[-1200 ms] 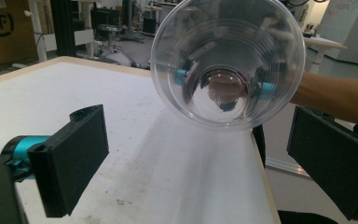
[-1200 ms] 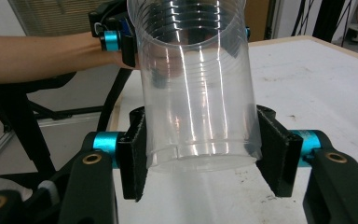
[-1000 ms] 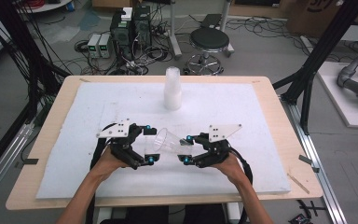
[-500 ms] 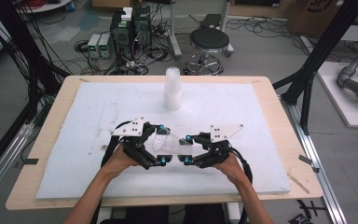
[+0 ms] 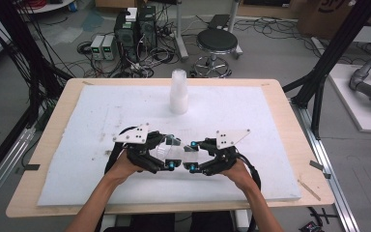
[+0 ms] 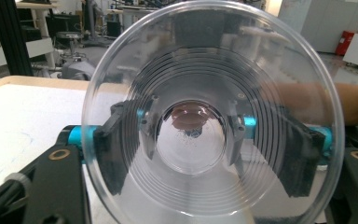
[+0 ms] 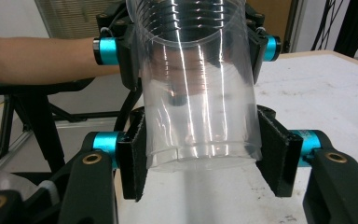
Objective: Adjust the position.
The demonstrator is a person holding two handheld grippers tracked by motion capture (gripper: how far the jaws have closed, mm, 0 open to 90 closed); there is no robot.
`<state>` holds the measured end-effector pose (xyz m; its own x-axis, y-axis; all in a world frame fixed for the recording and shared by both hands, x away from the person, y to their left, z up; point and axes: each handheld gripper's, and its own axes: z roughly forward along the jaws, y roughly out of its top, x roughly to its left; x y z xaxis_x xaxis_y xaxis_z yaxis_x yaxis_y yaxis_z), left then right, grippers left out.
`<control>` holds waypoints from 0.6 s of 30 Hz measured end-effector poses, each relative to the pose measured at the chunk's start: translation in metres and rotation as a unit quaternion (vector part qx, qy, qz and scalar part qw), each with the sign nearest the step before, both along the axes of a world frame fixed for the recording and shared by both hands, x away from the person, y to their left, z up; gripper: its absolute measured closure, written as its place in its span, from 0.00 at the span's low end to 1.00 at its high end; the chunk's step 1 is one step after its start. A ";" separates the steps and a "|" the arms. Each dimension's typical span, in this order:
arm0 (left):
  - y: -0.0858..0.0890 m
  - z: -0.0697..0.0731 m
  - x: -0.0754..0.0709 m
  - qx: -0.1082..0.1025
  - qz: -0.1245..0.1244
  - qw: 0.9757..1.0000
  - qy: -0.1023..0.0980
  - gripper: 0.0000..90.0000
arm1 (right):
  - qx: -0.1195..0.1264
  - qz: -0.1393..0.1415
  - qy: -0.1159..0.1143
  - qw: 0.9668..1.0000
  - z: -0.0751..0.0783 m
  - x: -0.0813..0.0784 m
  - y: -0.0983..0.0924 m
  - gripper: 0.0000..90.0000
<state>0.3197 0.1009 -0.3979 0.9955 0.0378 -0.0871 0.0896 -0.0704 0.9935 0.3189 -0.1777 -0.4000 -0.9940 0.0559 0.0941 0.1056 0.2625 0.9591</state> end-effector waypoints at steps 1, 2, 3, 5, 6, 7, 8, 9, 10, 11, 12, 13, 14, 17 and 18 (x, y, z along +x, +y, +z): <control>0.000 0.000 0.000 0.000 0.001 1.000 0.000 0.35 | 0.000 0.000 -0.002 1.000 0.000 0.000 0.000 0.48; 0.000 0.000 0.000 0.003 0.002 1.000 0.000 0.36 | 0.000 -0.001 -0.002 1.000 0.000 0.000 0.000 0.48; 0.000 0.000 0.000 0.004 0.003 1.000 0.001 0.36 | -0.001 0.000 -0.005 1.000 0.000 0.000 0.000 0.47; 0.001 0.000 0.000 0.004 0.005 1.000 0.001 0.36 | -0.007 -0.006 -0.007 1.000 0.000 -0.001 0.002 0.32; 0.002 0.000 0.000 0.003 0.007 1.000 0.002 0.36 | -0.015 -0.017 -0.004 1.000 0.000 -0.001 0.004 0.18; 0.002 0.000 0.000 0.003 0.007 1.000 0.001 0.36 | -0.025 -0.031 -0.005 0.999 0.000 -0.002 0.005 0.14; 0.003 0.001 0.001 0.003 0.008 1.000 0.000 0.36 | -0.027 -0.031 -0.008 0.999 -0.001 -0.002 0.006 0.14; 0.004 0.001 0.000 0.003 0.008 1.000 0.001 0.36 | -0.027 -0.028 -0.007 0.999 -0.001 -0.003 0.006 0.14; 0.004 0.001 0.000 0.004 0.008 1.000 0.000 0.36 | -0.027 -0.029 -0.006 0.999 -0.001 -0.003 0.006 0.14; 0.005 0.001 0.001 0.005 0.007 1.000 -0.002 0.36 | -0.028 -0.032 -0.007 0.999 -0.001 -0.003 0.006 0.14; 0.005 0.001 0.000 0.006 0.009 1.000 0.000 0.36 | -0.027 -0.031 -0.008 0.999 -0.001 -0.003 0.006 0.14; 0.006 0.001 0.000 0.006 0.010 1.000 -0.001 0.36 | -0.028 -0.032 -0.007 0.999 -0.001 -0.003 0.006 0.14; 0.007 0.001 0.000 0.007 0.010 1.000 -0.002 0.36 | -0.029 -0.034 -0.008 0.999 -0.001 -0.003 0.006 0.14; 0.009 0.002 0.000 0.012 0.015 1.000 -0.003 0.37 | -0.032 -0.049 -0.010 0.998 -0.001 -0.004 0.003 0.14; 0.010 0.002 0.001 0.013 0.016 1.000 -0.004 0.37 | -0.031 -0.058 -0.012 0.998 -0.001 -0.003 0.001 0.14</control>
